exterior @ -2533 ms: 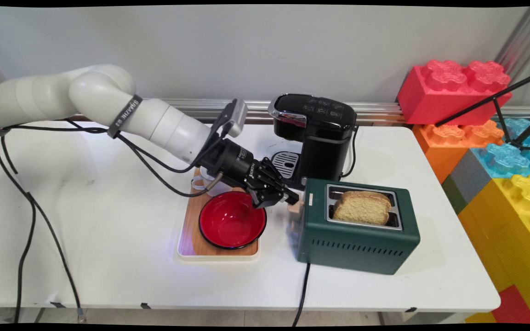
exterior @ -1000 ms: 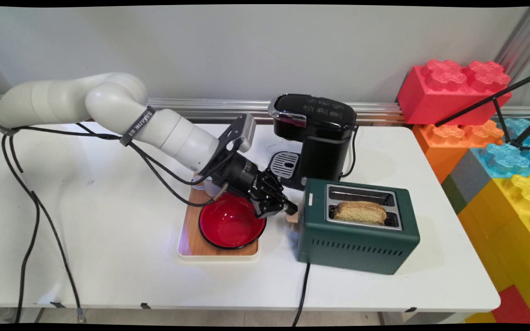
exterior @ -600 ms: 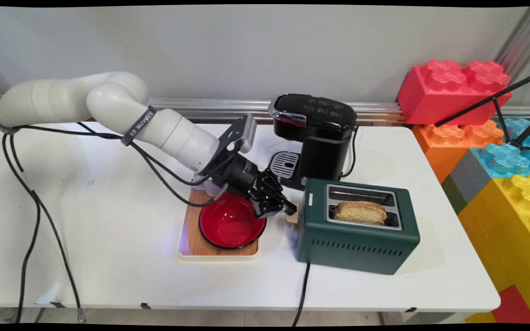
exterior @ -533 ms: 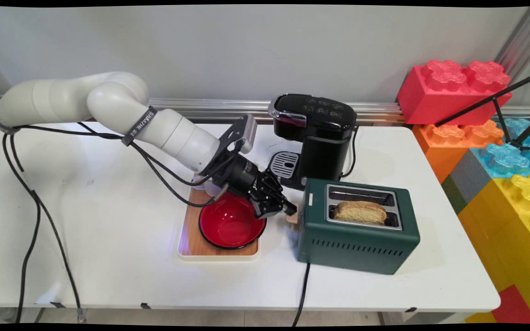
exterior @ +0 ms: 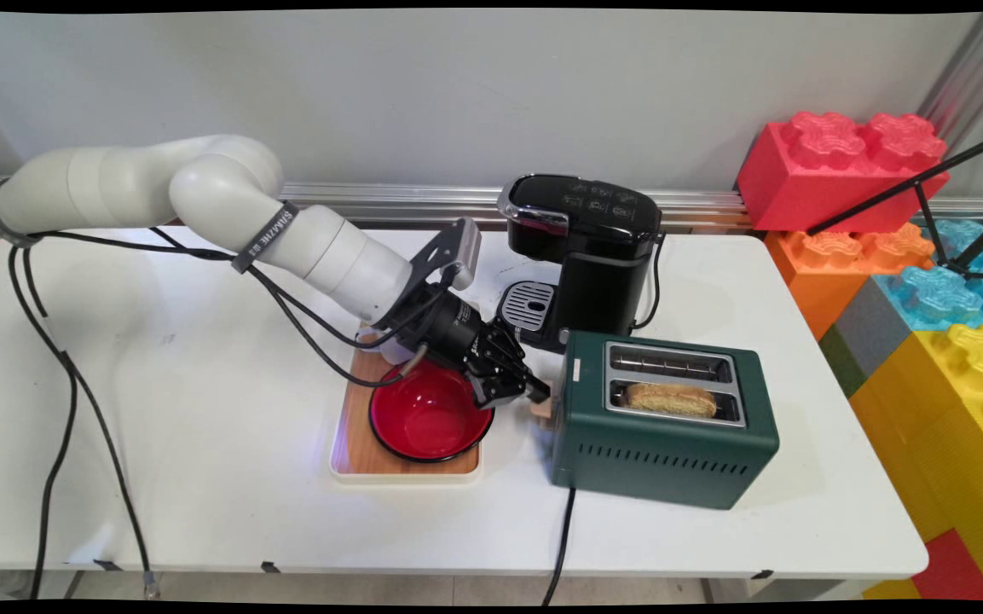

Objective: Press the toaster switch

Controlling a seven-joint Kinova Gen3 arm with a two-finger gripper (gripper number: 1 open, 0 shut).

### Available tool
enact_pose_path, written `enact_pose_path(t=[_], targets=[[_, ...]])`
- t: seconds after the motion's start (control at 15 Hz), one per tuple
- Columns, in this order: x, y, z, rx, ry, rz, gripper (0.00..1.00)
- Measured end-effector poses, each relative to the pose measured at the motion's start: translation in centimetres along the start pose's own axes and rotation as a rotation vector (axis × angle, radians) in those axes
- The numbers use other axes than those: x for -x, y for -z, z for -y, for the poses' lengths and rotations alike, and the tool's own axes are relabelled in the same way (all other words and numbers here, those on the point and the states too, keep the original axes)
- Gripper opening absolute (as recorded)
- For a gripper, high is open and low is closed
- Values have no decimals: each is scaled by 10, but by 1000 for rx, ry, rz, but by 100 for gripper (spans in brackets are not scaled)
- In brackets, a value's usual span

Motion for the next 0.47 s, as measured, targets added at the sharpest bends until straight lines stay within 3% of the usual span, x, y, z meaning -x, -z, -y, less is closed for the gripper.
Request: enact_pose_path(t=[0.47], targets=[[1, -3, 0, -2, 5, 19, 0]])
